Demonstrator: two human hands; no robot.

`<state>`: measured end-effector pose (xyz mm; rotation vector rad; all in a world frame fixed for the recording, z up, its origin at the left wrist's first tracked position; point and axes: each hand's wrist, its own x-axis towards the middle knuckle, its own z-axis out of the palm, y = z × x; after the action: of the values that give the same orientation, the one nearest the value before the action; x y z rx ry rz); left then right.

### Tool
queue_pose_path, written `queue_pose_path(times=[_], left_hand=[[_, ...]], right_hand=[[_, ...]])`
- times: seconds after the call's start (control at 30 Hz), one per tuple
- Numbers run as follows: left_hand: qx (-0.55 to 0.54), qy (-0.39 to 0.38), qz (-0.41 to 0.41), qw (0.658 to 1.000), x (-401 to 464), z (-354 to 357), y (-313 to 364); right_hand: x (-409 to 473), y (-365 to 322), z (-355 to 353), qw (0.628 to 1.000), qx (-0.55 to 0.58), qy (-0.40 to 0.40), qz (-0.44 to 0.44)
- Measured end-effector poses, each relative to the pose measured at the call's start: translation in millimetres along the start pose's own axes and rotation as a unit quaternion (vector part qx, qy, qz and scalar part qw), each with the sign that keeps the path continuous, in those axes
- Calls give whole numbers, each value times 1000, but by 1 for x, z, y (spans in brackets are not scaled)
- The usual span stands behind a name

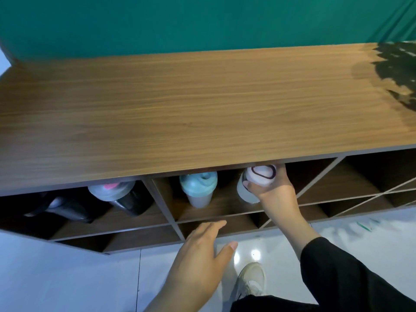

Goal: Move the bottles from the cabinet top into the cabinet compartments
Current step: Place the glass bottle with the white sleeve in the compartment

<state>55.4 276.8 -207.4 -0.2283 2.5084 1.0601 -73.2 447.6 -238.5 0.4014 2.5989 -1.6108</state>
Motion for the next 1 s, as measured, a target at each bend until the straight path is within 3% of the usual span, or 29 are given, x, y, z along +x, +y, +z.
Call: queue_pose_path(times=[0.1,0.33,0.47,0.63,1.0], left_hand=[[-1,-2,-2,1000,1,-1,2],[-23,-24,-16,999,8,10,2],[-133,-33,-22,990,26,26,1],[-208,-41,-30,977,72,48,28],[-248,-12,-17,969,123,52,51]], right_hand=[[9,2,1,999,40,-19,32],[6,13,8,999,25,4,-24],[0,28,6,993,106,-42,-15],[-4,46,4,990,101,-100,-1],[-7,55,5,984,162,-28,69]])
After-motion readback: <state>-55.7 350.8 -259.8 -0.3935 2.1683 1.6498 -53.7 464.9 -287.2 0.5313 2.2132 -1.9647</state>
